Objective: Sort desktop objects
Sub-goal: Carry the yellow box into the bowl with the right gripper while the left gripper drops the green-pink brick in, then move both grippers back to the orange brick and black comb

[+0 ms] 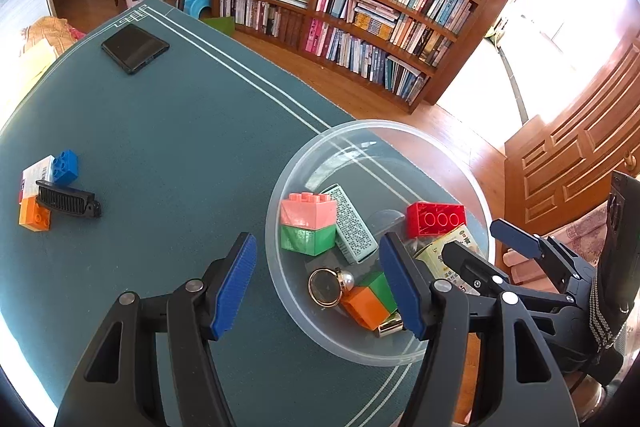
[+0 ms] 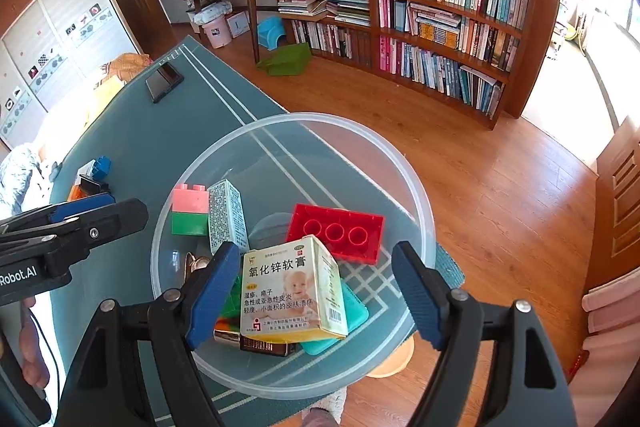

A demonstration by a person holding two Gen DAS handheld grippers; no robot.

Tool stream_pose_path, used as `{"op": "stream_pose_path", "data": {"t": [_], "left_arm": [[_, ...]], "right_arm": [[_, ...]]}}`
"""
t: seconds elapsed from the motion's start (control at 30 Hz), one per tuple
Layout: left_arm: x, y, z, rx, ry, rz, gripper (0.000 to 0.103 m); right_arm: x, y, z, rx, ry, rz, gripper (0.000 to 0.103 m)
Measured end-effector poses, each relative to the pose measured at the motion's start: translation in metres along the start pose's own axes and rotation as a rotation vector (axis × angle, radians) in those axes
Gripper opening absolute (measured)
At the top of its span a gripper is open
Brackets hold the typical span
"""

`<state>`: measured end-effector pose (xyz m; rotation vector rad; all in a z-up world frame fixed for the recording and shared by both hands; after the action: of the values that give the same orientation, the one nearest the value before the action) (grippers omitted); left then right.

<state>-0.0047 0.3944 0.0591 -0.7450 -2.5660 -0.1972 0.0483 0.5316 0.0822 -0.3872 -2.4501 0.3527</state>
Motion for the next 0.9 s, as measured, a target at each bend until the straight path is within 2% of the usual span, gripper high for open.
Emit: {"op": "stream_pose_path", "data": {"t": [0.47,0.9], "left_arm": [[-0.018,-0.048,0.004,0.052,-0.031,-0.088,0.067],[-0.038,-0.120,0.003,0.102,-0.056,-0.206,0.067]], "right_arm": [[0.002,-0.035,0.009,0.036,-0.007,-0.060,0.082],[0.007,-0.093,0.032,0.092,-0.039,-0.142,0.082]]}}
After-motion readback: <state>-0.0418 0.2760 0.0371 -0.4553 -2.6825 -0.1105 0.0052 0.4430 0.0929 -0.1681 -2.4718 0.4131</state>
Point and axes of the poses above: each gripper's, at about its wrist camera, not at the fingertips, and z roughly the way its jaws point, y to its right, x to its top, the point moved 7 cm from there along z, roughly the way its jaws point, and after that the axes turned 13 degrees about x, right-handed, at the moved point
